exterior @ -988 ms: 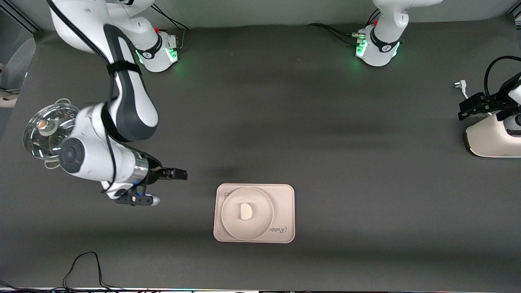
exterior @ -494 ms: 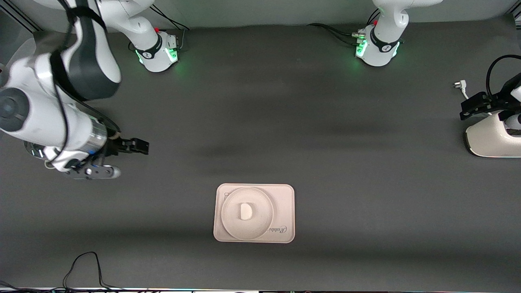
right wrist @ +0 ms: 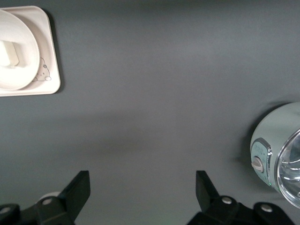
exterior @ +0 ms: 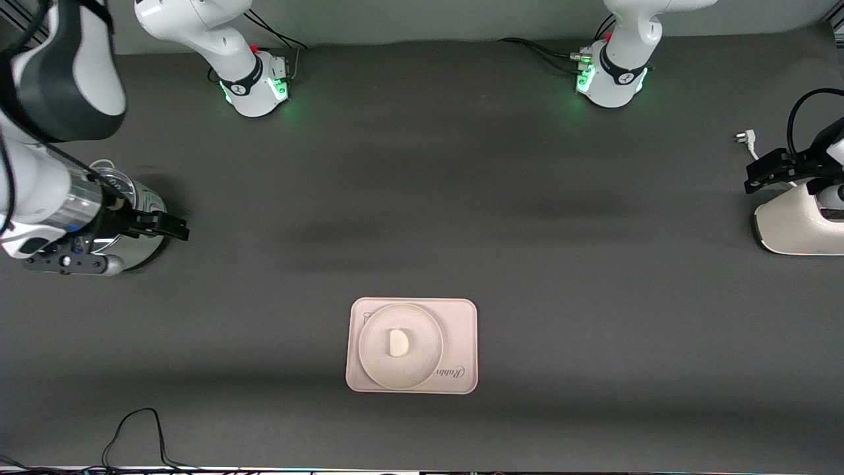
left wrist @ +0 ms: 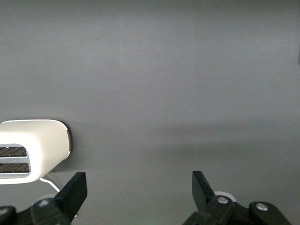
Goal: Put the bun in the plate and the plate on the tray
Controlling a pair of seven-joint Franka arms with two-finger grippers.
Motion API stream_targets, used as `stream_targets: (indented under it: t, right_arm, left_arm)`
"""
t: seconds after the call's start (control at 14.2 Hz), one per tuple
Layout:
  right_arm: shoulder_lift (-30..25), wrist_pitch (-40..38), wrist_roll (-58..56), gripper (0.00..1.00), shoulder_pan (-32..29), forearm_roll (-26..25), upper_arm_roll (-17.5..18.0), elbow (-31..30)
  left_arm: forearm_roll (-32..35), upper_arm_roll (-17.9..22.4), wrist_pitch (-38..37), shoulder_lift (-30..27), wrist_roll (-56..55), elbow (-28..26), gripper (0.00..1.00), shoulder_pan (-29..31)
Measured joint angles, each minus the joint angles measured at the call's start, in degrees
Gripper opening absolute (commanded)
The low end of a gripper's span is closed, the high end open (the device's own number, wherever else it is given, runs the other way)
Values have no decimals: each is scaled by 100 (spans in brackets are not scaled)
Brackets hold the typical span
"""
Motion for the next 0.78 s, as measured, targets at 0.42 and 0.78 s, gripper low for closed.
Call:
stream_targets:
  t: [0.42, 0.78]
  right_arm:
    - [-875, 0, -444, 100, -2138, -132, 1797, -655]
    - [-1018, 3, -870, 100, -2488, -134, 2140, -788]
  left_arm:
    - [-2, 1, 0, 0, 0, 4, 100, 1]
    - [-3, 1, 0, 0, -7, 13, 100, 1]
